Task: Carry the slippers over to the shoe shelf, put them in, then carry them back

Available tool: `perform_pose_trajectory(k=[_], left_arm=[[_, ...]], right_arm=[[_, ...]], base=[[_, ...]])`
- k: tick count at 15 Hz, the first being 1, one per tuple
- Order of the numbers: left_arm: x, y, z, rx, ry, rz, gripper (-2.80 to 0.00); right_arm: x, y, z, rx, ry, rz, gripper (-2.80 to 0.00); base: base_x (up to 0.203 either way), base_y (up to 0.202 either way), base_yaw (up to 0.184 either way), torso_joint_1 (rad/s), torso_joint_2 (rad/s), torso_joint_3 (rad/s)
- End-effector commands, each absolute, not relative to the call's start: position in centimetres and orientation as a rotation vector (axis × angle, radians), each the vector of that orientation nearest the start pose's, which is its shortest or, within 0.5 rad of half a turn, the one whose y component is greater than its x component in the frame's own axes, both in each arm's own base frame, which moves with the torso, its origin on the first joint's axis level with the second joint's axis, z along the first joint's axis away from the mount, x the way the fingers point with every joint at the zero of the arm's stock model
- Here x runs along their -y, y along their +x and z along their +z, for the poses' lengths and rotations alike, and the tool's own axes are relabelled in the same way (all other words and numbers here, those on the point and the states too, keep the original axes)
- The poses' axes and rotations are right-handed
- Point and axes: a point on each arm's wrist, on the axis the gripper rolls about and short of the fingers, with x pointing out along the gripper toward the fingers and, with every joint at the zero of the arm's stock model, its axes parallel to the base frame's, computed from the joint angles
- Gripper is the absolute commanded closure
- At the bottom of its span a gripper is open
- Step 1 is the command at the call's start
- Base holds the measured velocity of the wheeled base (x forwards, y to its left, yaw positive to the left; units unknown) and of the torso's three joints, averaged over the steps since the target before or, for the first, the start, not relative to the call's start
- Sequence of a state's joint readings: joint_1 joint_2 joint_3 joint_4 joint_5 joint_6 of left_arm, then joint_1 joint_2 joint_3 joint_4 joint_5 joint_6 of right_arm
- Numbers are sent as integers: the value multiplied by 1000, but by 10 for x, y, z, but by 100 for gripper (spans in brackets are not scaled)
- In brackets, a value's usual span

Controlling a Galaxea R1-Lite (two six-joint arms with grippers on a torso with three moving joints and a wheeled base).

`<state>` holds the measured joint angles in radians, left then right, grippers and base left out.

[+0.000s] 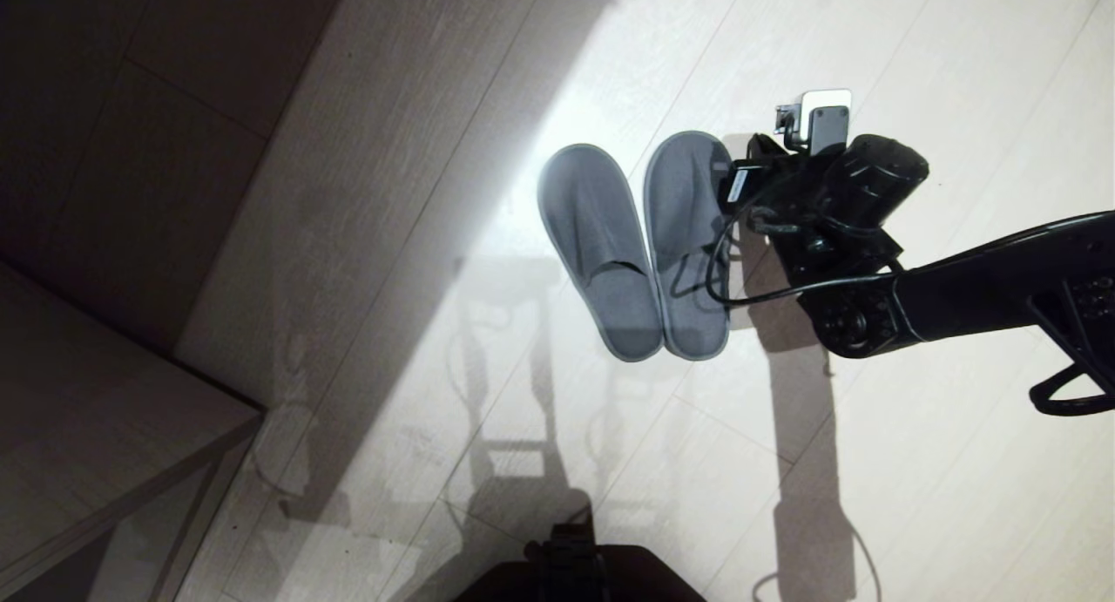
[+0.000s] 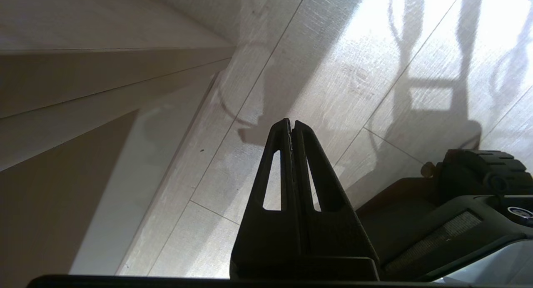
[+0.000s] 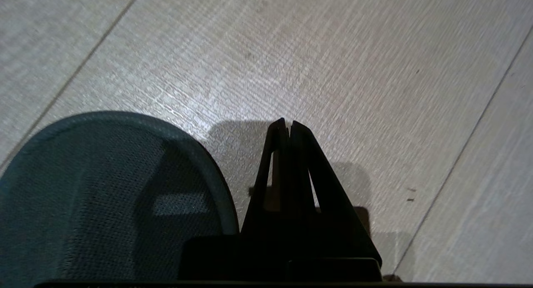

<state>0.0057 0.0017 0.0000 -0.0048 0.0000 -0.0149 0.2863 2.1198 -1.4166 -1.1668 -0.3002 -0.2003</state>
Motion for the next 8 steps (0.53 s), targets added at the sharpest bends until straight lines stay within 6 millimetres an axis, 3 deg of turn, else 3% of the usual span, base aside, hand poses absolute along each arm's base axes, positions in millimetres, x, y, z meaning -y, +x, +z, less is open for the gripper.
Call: perform_pose_trajectory(k=[1, 4, 8], left_arm=[[0, -23, 76, 2, -15, 6, 0], [0, -23, 76, 3, -15, 6, 0], [0, -23, 76, 3, -15, 6, 0]], right_arm=[[-110, 385, 275, 503, -52, -63, 0], [-105, 344, 291, 499, -62, -40, 0], [-98, 280, 297, 437, -82, 14, 0]], base=[[0, 0, 0, 0, 0, 0], [0, 0, 0, 0, 0, 0], [0, 0, 0, 0, 0, 0]])
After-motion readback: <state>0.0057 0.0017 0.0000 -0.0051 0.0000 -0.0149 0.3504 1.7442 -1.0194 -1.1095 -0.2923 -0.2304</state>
